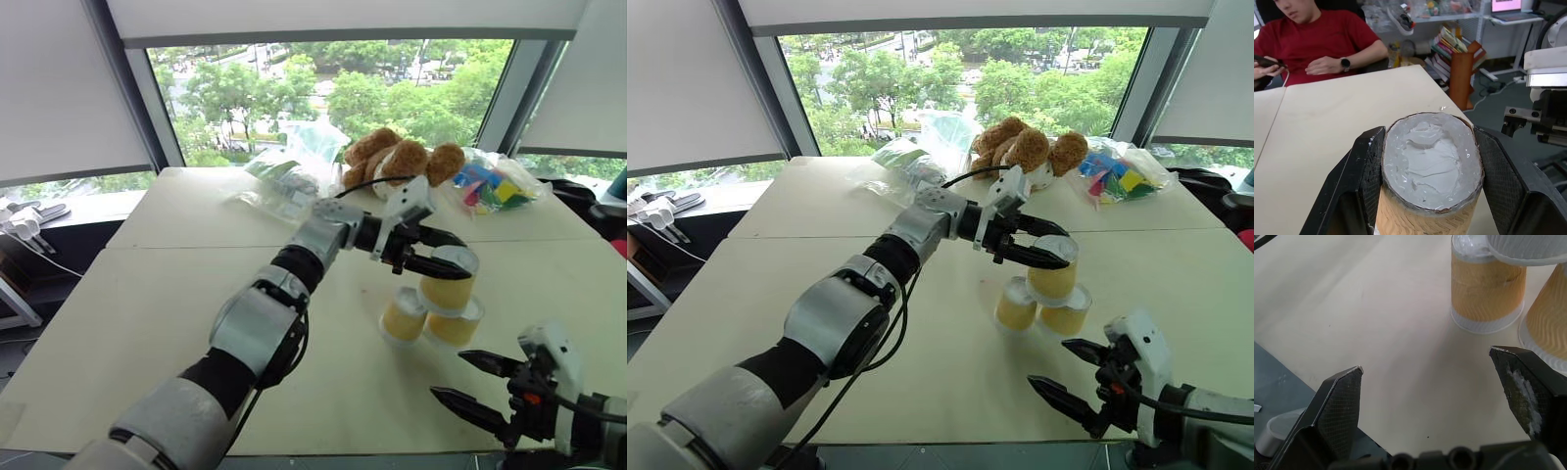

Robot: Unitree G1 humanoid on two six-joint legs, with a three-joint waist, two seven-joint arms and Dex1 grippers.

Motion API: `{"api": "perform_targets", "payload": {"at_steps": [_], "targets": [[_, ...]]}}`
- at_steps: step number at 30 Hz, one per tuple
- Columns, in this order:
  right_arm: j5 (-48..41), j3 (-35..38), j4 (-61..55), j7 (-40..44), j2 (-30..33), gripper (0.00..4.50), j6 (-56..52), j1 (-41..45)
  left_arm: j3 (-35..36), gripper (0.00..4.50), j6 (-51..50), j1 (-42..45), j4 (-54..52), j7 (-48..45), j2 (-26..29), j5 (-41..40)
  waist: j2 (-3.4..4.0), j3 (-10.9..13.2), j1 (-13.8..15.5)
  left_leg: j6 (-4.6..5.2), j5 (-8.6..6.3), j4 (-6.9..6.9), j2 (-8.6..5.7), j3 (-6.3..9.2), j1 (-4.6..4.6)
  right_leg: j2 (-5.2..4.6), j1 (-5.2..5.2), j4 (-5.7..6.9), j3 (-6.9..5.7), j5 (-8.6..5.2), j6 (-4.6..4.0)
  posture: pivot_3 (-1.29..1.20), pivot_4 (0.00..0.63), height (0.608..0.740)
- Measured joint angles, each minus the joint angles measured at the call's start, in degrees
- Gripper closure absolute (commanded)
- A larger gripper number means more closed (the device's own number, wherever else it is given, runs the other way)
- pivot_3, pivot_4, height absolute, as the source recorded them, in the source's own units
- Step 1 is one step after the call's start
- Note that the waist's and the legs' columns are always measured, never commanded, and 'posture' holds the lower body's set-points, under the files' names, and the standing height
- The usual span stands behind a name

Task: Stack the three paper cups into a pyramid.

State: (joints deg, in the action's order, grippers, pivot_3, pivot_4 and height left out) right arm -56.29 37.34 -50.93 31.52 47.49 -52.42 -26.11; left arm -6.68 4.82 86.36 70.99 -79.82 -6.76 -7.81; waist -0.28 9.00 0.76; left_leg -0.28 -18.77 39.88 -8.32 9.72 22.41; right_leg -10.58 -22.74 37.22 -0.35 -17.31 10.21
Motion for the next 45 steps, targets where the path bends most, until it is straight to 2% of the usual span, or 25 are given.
{"api": "perform_targets", "payload": {"at_steps": [8, 22, 24, 27, 38, 43, 45], "targets": [[-0.3, 8.7, -0.6, -2.1, -4.3, 0.00, 2.6, -6.1, 0.5, 2.27, 2.8, 0.0, 1.3, 0.7, -0.3, 2.9, 0.02, 0.0, 0.0, 0.00, 0.00, 0.00, -0.01, 0.01, 0.00, 0.00, 0.00, 0.01, 0.00, 0.00, 0.01, 0.00, 0.150, 0.740], [-3.6, 11.2, 0.2, -4.1, -6.9, 0.00, 7.2, -6.9, 1.5, 2.27, 4.8, 0.0, 2.1, 2.6, -1.4, 4.9, 0.02, 0.0, 0.0, 0.01, 0.00, 0.03, -0.01, 0.01, -0.02, 0.00, 0.04, 0.01, 0.00, 0.01, 0.02, 0.00, 0.150, 0.740], [-3.6, 11.2, 0.5, -4.3, -6.8, 0.00, 7.3, -6.9, 1.7, 1.21, 4.8, 0.0, 2.1, 2.6, -1.4, 4.9, 0.02, 0.0, 0.0, 0.01, -0.01, 0.04, -0.01, 0.01, -0.02, 0.00, 0.04, 0.01, 0.01, 0.01, 0.02, 0.00, 0.150, 0.740], [-3.7, 11.0, 0.6, -4.7, -6.6, 0.00, 7.4, -6.8, 1.7, 0.03, 4.8, -0.2, 2.7, 2.7, -1.4, 5.6, 0.02, 0.0, 0.0, 0.01, -0.01, 0.04, -0.01, 0.01, -0.02, 0.00, 0.03, 0.02, 0.01, 0.01, 0.02, 0.00, 0.150, 0.740], [-3.7, 9.5, 1.1, -5.4, -5.7, 0.00, 7.4, -4.8, 4.1, 0.03, 3.0, 0.1, 2.8, 0.3, -0.4, 5.0, 0.04, 0.0, -0.1, 0.01, -0.01, 0.04, -0.01, 0.01, -0.02, 0.01, 0.02, 0.06, 0.01, 0.01, 0.02, 0.00, 0.150, 0.740], [-3.7, 8.5, 2.1, -5.3, -4.8, 0.00, 7.4, -4.0, 7.4, 0.03, 0.4, 2.5, 2.6, -1.3, 1.8, 3.0, 0.04, 0.0, -0.1, 0.02, -0.01, 0.06, -0.01, 0.01, -0.02, 0.00, 0.02, 0.08, 0.01, 0.01, 0.02, 0.00, 0.150, 0.740], [-3.7, 8.5, 2.7, -5.1, -3.9, 0.00, 7.4, -3.4, 9.9, 0.03, -1.8, 4.3, 1.9, -1.7, 4.6, 0.8, 0.05, 0.0, -0.3, 0.02, -0.01, 0.05, 0.00, 0.01, -0.01, 0.01, 0.01, 0.09, 0.01, 0.00, 0.02, 0.00, 0.150, 0.740]]}}
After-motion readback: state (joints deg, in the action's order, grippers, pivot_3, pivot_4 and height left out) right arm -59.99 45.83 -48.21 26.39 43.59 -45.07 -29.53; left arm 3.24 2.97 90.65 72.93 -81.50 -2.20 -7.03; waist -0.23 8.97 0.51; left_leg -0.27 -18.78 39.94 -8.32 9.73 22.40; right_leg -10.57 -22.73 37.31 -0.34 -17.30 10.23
